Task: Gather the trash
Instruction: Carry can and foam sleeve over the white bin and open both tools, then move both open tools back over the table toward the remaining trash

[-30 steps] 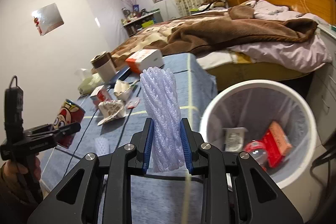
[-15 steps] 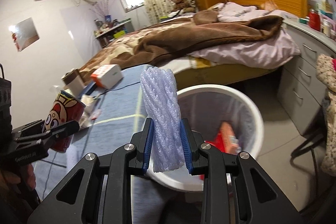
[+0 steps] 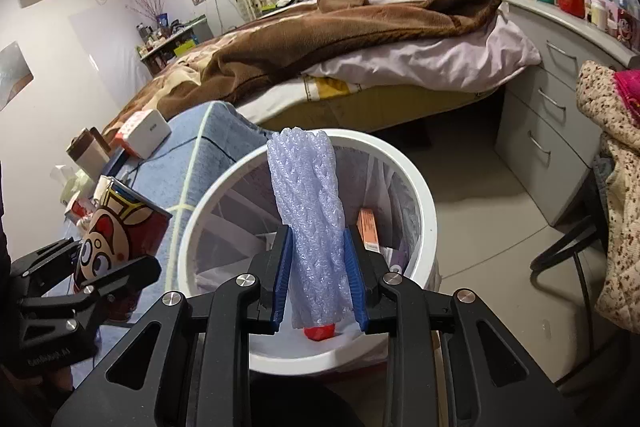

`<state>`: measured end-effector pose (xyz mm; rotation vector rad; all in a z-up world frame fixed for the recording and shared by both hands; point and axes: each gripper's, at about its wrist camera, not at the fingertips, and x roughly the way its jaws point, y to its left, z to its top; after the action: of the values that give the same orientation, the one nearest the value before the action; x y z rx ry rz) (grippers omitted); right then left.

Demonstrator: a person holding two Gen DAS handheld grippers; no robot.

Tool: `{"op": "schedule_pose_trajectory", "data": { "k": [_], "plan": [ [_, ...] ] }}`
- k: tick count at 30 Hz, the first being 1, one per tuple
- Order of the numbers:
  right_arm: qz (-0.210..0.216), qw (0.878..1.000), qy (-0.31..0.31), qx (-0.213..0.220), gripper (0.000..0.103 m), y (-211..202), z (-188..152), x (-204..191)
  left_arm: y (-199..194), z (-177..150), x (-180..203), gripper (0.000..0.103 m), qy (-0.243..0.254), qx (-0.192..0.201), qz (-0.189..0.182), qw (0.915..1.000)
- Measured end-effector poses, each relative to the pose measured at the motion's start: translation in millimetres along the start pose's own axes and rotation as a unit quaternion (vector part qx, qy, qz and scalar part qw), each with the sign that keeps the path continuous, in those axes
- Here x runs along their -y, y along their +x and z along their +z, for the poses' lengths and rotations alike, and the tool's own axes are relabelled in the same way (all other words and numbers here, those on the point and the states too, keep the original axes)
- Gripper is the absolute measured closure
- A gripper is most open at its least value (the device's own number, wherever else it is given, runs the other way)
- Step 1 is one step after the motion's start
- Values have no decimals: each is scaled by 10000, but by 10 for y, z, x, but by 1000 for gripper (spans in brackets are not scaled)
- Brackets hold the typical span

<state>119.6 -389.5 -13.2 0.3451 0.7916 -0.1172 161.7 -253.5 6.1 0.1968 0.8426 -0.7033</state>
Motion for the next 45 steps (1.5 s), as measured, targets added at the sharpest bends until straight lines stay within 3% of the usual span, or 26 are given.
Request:
{"op": "schedule_pose_trajectory", "data": {
  "k": [7,10,11,15,30,45],
  "plan": [
    [-75,9999,-35,-77,74,85,30,59,150,21,9,48,-89,-106,-141,9998],
    [-105,9999,-23,-121,72,114,34,80,134,32,-58,29,-262,-43,-203,9994],
    [-86,9999,23,-122,71,113,32,94,119,30,-73,28,-273,9,-177,9995],
    [-12,9998,146,-103,45,105,32,119,59,28,-146,28,-406,75,-233,9989],
    [139,9997,-88,158,45,-65,13,-204,-342,-91,-488,26,-629,357,59,9974],
    [728,9948,-706,73,44,-49,-203,-903,-895,-448,-1322,26,-1223,725,788,9867]
  ]
}}
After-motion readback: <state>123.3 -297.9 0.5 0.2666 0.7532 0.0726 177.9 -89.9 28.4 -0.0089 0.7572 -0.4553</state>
